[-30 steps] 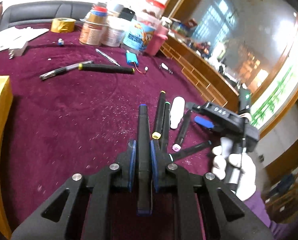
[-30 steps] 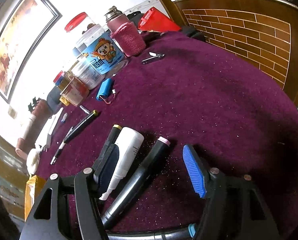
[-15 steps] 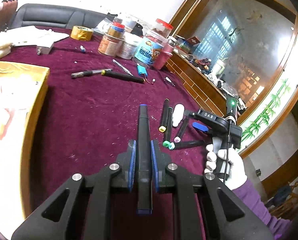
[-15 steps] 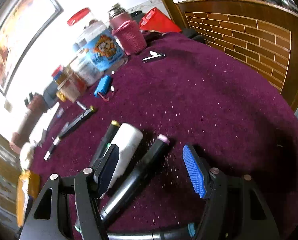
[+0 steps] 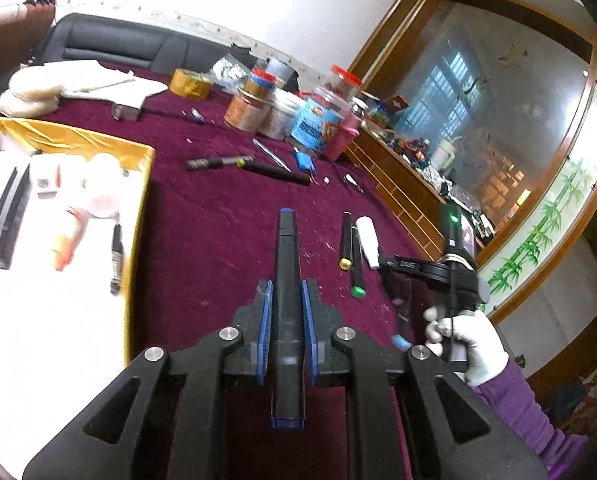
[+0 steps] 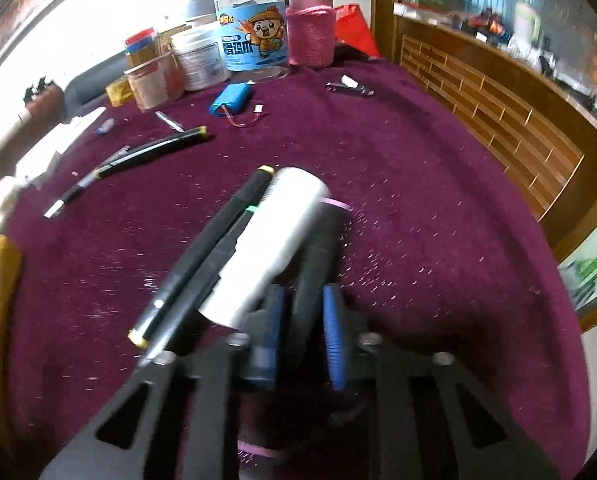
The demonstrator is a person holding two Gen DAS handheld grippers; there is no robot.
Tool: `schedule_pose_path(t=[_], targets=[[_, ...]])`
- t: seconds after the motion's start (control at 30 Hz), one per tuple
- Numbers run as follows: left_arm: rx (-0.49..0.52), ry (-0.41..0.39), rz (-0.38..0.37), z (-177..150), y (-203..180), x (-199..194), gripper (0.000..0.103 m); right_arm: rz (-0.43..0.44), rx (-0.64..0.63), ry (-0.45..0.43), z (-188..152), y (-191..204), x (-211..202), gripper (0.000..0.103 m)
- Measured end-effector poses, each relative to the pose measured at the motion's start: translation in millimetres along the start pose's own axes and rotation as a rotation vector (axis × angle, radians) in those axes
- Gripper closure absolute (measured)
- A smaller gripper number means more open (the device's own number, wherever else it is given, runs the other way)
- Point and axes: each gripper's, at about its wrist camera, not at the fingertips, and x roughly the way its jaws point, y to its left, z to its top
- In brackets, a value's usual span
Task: Organize rigid objects
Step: 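Carry both markers into the yellow-rimmed tray and open both tools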
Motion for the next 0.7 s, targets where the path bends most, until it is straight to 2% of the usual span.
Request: schedule_pose_path(t=[0.1, 0.17, 0.37, 0.57, 0.7], targets=[[-0.014, -0.032, 0.022, 3, 11, -16, 0.091, 0.105, 0.082, -0.004, -3, -16, -17, 0.090], [-0.039, -0.055, 0.037, 7, 23, -27, 0.091, 0.142, 0.097, -0.021, -5, -17, -30, 0.090], [-0.113, -0.139, 0.129, 15, 70, -66, 0.091, 0.298, 0.067, -0.056, -5, 4, -68, 0.090], [-0.147, -0.143, 0.317, 25, 119, -91, 0.091, 0.512, -0.002, -0.008, -7, 69, -84, 0.090], [-0.151, -0.120, 0.399, 34, 147, -94, 0.091, 0.625, -0.053, 0.058, -9, 123, -83, 0.090]])
